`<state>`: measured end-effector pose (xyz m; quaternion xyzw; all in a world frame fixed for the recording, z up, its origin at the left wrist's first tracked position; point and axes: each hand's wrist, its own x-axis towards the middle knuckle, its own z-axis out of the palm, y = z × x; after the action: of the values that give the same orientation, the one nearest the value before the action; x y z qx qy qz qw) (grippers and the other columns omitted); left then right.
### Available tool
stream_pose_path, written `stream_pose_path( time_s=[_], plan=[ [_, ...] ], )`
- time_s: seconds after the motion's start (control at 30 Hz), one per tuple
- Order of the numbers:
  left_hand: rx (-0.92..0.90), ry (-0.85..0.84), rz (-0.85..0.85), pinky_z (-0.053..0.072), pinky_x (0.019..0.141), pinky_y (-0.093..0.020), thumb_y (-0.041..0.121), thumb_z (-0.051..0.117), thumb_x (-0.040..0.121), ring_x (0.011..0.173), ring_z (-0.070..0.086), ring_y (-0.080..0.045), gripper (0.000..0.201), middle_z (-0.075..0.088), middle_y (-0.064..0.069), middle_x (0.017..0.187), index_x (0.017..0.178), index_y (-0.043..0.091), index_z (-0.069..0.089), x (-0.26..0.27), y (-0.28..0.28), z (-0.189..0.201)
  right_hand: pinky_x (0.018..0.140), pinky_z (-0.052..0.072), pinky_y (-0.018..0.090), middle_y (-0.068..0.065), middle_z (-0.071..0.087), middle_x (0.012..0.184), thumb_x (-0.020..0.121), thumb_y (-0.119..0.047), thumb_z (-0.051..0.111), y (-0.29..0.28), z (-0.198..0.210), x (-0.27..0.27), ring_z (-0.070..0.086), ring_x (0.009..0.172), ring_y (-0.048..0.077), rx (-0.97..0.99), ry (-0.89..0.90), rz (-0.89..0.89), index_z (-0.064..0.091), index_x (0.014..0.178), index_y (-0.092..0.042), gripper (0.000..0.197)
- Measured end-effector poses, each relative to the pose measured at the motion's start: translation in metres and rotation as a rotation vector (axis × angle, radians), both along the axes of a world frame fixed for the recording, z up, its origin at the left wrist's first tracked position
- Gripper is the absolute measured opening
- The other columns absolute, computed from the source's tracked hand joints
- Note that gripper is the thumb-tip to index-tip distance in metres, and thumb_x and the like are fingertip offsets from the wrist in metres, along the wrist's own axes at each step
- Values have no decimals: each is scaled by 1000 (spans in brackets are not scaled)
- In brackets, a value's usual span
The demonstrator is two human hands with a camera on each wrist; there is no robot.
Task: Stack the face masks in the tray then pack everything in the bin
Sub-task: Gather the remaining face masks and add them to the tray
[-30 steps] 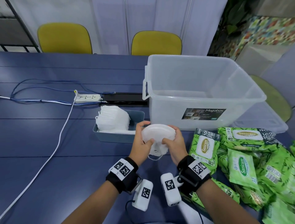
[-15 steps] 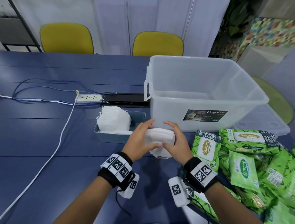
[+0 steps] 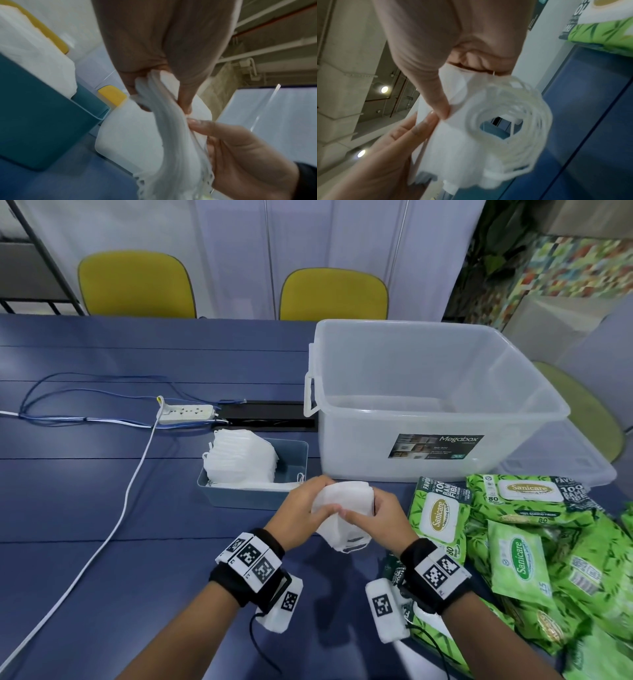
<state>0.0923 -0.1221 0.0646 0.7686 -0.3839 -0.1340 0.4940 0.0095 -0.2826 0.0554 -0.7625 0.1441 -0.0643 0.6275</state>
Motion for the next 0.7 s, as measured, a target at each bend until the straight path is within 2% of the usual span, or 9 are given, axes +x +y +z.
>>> stream_pose_path(
  time_s=[0.1, 0.2, 0.27, 0.33, 0.47, 0.5, 0.57, 0.63, 0.7],
  plan=[
    [-118, 157, 109, 46, 74, -17, 26, 67, 81, 86, 57, -8, 30, 62, 3, 95, 108, 16, 55, 1, 1, 2, 78, 56, 40, 9, 72, 94, 74, -3, 78, -3, 3, 3, 68, 89, 25, 81, 1, -28, 67, 92, -17, 26],
    [-316, 485, 289, 52, 76, -24, 22, 77, 77, 87, 64, -7, 46, 65, -3, 103, 115, 21, 51, 1, 1, 3, 84, 56, 47, 15, 72, 102, 74, 1, 76, -2, 7, 8, 67, 97, 34, 275, -79, -154, 65, 105, -5, 34],
    [-348, 705, 241, 55, 83, -35, 32, 80, 68, 97, 67, -18, 57, 69, -8, 110, 116, 16, 53, -3, 0, 1, 86, 54, 49, 16, 70, 107, 75, 0, 76, 4, 12, 13, 66, 101, 35, 417, -148, -192, 62, 113, -3, 40],
    [-251, 764, 166, 55, 84, -39, 35, 80, 71, 96, 67, -24, 52, 71, -11, 108, 112, 9, 60, -10, 0, -3, 83, 54, 47, 15, 69, 105, 72, -6, 78, 10, 17, 17, 65, 95, 32, 461, -195, -201, 62, 107, -5, 39],
    [-219, 831, 196, 51, 77, -40, 29, 64, 82, 88, 63, -27, 33, 71, -15, 97, 102, 3, 67, -15, 1, -10, 71, 49, 34, 3, 64, 82, 69, -8, 71, 16, 23, 24, 57, 80, 19, 333, -267, -146, 62, 80, -17, 17],
    [-249, 865, 223, 51, 76, -39, 23, 63, 86, 89, 63, -28, 24, 71, -15, 96, 101, 3, 67, -14, 2, -8, 73, 50, 31, -3, 67, 82, 69, -4, 70, 16, 23, 25, 60, 81, 17, 294, -276, -93, 67, 76, -23, 20],
    [-317, 926, 248, 53, 72, -35, 12, 64, 87, 87, 65, -26, 12, 72, -10, 90, 98, 7, 67, -10, 7, -3, 78, 51, 24, -6, 73, 88, 69, 12, 64, 17, 23, 25, 65, 88, 11, 199, -283, 13, 74, 69, -32, 45],
    [-342, 958, 223, 51, 77, -38, 20, 63, 83, 89, 65, -28, 26, 71, -13, 97, 105, 7, 65, -5, 12, 2, 79, 49, 18, -7, 72, 94, 70, 27, 53, 18, 22, 27, 65, 92, 4, 110, -280, 74, 75, 66, -36, 67],
    [-360, 1007, 198, 52, 80, -39, 24, 64, 84, 91, 65, -31, 32, 69, -15, 104, 110, 6, 64, 0, 17, 6, 81, 48, 17, -4, 68, 103, 70, 30, 49, 22, 20, 29, 63, 96, 2, 53, -274, 109, 76, 67, -36, 72]
  ],
)
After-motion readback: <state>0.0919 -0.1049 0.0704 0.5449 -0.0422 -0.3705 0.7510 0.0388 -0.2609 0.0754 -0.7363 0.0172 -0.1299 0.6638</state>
